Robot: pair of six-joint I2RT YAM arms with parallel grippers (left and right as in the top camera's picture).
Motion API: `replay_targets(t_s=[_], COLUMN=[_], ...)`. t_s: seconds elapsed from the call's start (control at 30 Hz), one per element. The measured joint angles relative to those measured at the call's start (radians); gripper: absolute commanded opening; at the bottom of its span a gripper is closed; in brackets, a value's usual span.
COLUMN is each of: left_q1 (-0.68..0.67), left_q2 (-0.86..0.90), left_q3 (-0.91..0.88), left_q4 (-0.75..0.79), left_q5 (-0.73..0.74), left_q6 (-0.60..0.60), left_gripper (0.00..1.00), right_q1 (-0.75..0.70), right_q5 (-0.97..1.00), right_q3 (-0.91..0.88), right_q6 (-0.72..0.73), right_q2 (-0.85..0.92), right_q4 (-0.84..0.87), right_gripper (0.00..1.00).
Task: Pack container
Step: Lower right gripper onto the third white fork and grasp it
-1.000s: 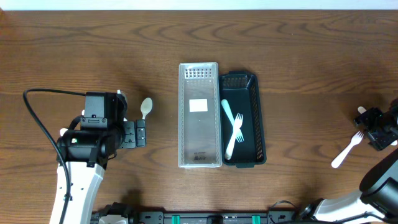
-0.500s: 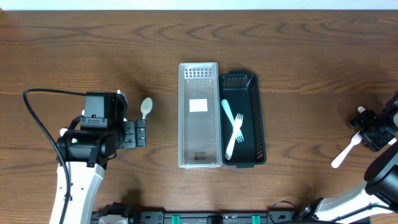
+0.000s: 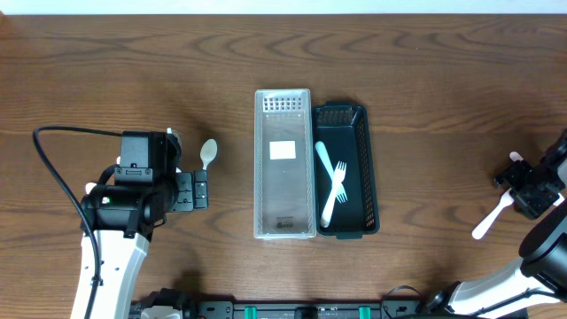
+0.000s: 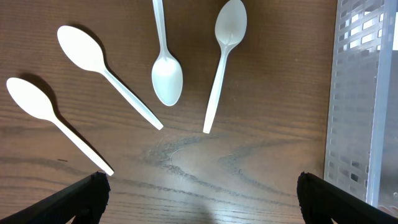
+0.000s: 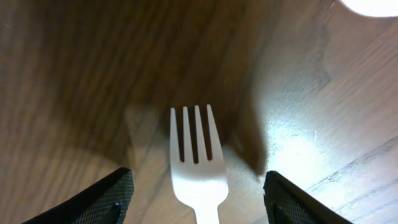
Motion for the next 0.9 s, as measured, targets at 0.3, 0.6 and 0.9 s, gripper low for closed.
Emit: replay_targets(t_s=[0.3,0.6,0.9], left_q1=[0.000,0.000,0.000], left_q2=[0.000,0.000,0.000], left_q3=[0.000,0.000,0.000], left_q4=[0.000,0.000,0.000], left_q5=[0.000,0.000,0.000], left_q6=[0.000,0.000,0.000], left_gripper=[0.98,0.98,0.98], right_q1=[0.000,0.000,0.000], right_q5=[0.007,0.008,0.012], right_q3=[-0.027,-0.030,-0.030], right_q6=[-0.011,-0.023,-0.017], right_q2=[0.000,0.000,-0.001], right_q4=[0.043,0.050,0.051], right_gripper=[0.78,0.35,0.18])
